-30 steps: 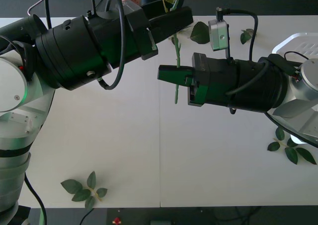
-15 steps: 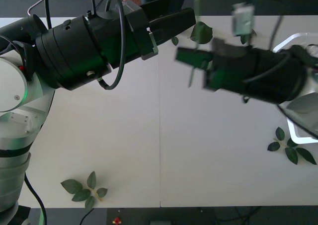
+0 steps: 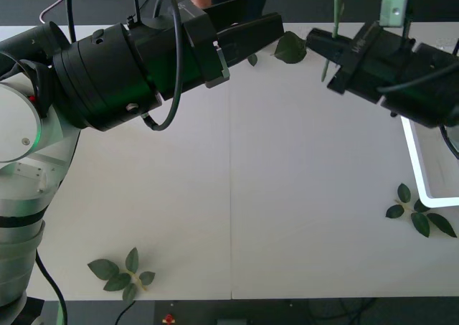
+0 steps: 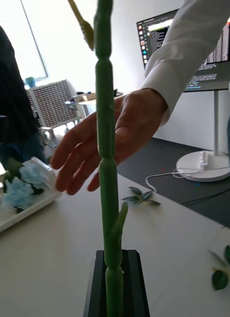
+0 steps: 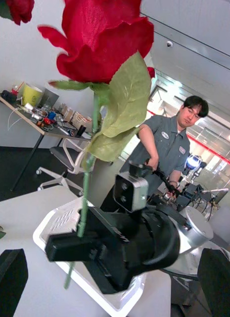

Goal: Place the red flowers into the right box and the blue flowers into the left box. If a person shows an open palm, hand one flower to the person first, then continue sorting.

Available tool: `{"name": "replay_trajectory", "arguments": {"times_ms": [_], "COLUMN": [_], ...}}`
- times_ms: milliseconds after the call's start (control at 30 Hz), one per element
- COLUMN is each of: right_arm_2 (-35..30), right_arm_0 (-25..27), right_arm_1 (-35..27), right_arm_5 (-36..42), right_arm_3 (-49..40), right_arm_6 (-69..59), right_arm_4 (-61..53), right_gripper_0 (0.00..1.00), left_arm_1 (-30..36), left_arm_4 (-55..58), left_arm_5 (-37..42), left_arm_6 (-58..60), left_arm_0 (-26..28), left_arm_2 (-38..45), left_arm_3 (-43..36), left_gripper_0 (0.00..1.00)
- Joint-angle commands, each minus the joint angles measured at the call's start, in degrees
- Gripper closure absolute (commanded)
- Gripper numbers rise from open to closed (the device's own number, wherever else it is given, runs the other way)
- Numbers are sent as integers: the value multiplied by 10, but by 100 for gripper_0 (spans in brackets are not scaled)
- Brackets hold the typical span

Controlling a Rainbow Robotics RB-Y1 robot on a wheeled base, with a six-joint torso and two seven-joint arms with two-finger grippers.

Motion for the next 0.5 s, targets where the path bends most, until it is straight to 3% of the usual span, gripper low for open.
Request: {"name": "replay_trajectory", "arguments": {"times_ms": [33,500], "right_arm_2": [28,140], "right_arm_0": [-78,-195], "right_arm_1": [37,63], "right_arm_5": [-13,-141], "right_arm_3": [45,135], "right_arm_6": [12,19], "right_arm_4": [13,46], "right_gripper_0": [100,100], "left_arm_1": [15,15], "left_arm_4": [7,7], "left_arm_5": [-5,-5], "left_arm_6": [13,13], "left_arm_0": [9,9], "left_arm_2": [-9,-9], "left_arm_3": [-21,-21], "left_gripper_0": [0,0]}}
